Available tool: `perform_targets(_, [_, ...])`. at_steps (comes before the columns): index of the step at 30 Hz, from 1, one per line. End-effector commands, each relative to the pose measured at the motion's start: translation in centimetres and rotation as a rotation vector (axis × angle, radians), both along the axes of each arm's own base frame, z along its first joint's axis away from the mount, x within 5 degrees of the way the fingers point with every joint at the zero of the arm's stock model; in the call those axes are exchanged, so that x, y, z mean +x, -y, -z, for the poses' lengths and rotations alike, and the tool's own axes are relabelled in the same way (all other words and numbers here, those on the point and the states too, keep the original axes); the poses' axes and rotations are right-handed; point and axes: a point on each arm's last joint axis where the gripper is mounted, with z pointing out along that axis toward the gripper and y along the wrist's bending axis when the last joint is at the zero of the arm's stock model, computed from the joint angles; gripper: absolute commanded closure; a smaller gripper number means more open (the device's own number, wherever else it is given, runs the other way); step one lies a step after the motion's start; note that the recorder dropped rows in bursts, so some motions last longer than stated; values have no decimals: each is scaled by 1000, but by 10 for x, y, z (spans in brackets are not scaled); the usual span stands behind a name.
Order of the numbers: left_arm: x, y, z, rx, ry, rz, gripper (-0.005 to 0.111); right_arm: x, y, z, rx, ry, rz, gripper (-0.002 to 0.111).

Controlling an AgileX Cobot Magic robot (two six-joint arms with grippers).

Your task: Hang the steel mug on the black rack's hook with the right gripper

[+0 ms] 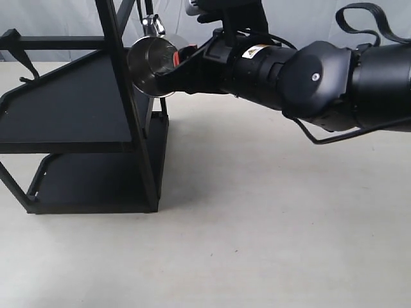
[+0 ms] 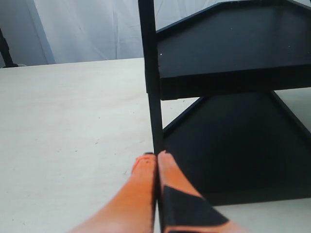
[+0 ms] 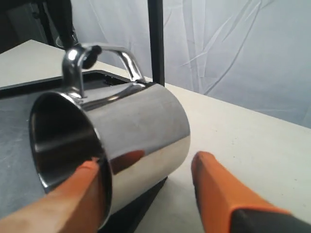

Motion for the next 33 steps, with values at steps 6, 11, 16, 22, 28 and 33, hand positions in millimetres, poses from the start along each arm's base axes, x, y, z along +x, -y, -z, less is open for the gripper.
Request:
perform_targets(6, [0,0,-1,1,6,1,107,-19,9,-37,8,63,-63,61])
perform_targets(11, [0,0,-1,1,6,1,107,-43,28,-62,36,35,-130,108])
perform_targets(16, [0,0,-1,1,6,1,107,-65,71,-50,20,-56,-97,109])
perform_targets(22, [0,0,-1,1,6,1,107,-96,106,-26,10,-59,3,109])
perform_targets(28, [0,0,-1,1,6,1,107,-105,109,-26,15,-54,-7,109])
perform_targets(33, [0,0,-1,1,6,1,107,-106,109,-26,-2,-50,-17,109])
